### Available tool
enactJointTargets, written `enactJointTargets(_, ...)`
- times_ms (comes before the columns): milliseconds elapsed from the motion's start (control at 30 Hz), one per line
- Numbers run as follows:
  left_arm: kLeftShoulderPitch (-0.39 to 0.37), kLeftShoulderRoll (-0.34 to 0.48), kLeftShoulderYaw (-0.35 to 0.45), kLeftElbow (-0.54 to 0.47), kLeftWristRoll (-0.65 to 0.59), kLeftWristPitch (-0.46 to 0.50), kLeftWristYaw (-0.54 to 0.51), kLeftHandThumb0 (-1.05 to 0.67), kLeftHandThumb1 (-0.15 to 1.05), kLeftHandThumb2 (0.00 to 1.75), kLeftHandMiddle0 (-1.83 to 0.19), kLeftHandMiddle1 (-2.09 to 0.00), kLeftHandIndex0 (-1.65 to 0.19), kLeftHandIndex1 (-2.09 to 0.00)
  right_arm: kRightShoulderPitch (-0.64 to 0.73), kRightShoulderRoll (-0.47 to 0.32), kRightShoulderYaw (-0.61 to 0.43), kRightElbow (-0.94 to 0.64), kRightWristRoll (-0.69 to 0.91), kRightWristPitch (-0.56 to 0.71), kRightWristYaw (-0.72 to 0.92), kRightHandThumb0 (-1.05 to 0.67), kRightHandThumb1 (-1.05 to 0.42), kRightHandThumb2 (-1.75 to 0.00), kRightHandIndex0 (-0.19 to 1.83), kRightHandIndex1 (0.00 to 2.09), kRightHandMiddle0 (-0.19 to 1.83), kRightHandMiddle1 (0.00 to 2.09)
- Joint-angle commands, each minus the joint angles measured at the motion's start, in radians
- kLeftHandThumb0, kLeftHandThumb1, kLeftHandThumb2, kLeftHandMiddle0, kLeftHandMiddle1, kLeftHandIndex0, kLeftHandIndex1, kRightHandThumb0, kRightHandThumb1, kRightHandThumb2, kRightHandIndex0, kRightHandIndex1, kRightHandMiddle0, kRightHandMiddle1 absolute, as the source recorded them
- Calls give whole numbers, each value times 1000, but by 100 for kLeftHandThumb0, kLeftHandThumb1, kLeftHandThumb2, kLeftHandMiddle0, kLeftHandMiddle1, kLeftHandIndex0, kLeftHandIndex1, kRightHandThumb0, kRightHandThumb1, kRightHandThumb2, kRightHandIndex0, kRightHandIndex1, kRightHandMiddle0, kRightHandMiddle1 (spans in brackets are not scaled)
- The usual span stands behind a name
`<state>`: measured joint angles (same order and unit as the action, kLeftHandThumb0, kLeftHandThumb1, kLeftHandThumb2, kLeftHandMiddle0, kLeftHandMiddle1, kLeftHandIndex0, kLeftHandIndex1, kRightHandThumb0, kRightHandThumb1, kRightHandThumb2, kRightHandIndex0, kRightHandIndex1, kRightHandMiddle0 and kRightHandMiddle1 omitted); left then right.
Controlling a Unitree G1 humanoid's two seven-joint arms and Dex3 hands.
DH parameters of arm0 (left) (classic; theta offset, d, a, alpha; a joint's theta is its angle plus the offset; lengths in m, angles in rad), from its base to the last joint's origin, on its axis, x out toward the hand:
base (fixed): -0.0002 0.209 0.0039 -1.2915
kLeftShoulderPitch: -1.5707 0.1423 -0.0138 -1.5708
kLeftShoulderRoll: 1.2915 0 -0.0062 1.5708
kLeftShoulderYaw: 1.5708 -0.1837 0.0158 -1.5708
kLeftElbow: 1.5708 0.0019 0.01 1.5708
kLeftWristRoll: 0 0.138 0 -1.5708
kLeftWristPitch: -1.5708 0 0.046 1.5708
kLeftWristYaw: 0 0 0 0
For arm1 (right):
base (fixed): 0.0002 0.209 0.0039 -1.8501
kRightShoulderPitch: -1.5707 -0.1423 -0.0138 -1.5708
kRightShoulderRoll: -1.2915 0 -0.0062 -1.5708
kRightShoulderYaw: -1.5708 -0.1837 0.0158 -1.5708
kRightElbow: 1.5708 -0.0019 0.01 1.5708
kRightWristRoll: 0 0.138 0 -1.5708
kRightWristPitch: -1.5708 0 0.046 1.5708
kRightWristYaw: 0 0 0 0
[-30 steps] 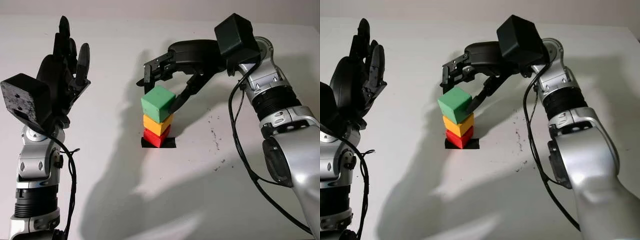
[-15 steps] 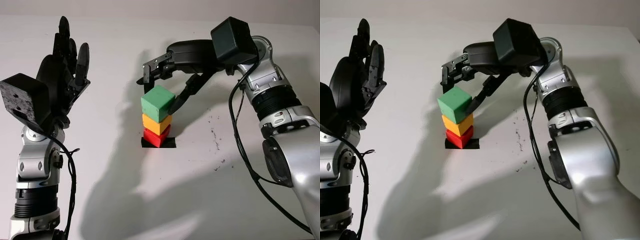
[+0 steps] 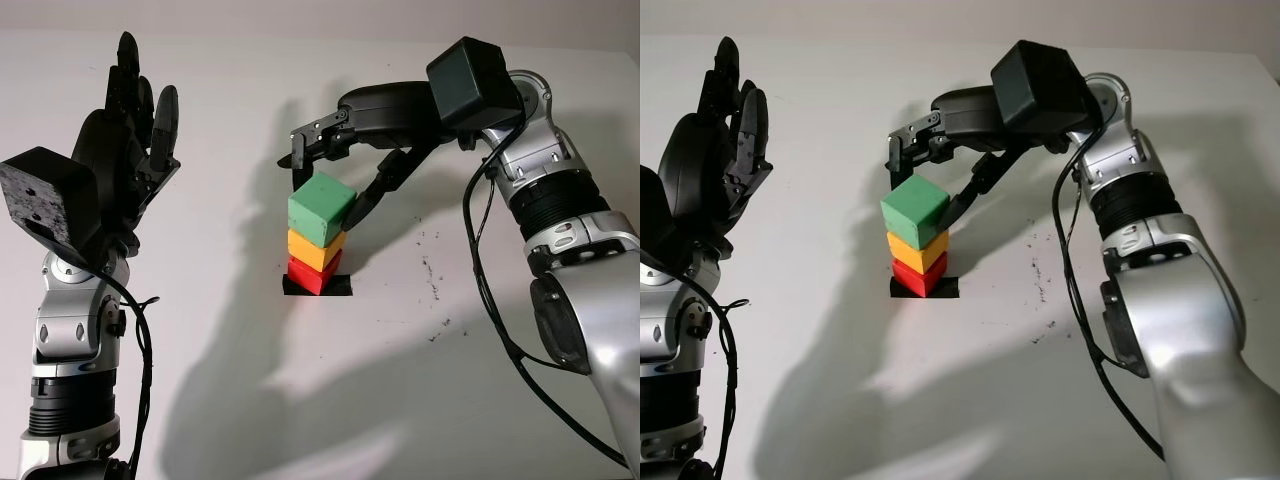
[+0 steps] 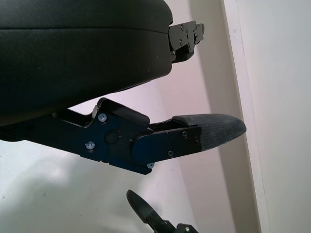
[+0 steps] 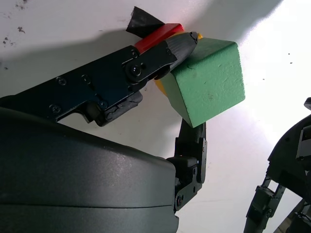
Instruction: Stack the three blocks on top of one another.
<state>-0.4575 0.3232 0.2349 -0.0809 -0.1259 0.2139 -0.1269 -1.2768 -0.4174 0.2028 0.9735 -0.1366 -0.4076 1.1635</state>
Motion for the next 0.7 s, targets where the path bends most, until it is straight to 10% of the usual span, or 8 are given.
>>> enactJointTargets(0, 0, 3, -2, 1, 1, -9, 1, -74, 105, 58, 19, 0, 19, 0, 2, -26, 5, -25, -1, 5, 12, -65, -86, -5, 19, 2, 23, 126)
enactJointTargets(233, -7, 5, -5, 12, 8, -12, 2, -76, 105, 58, 19, 0, 19, 0, 2, -60, 12, -72, -10, -17, 36, -72, -88, -6, 13, 1, 12, 115)
enactJointTargets(667, -16, 3, -9, 43, 2, -30, -12, -76, 105, 61, 19, 0, 19, 0, 46, -93, 17, -232, 35, 66, 101, -87, -88, -5, -19, 0, -19, 3)
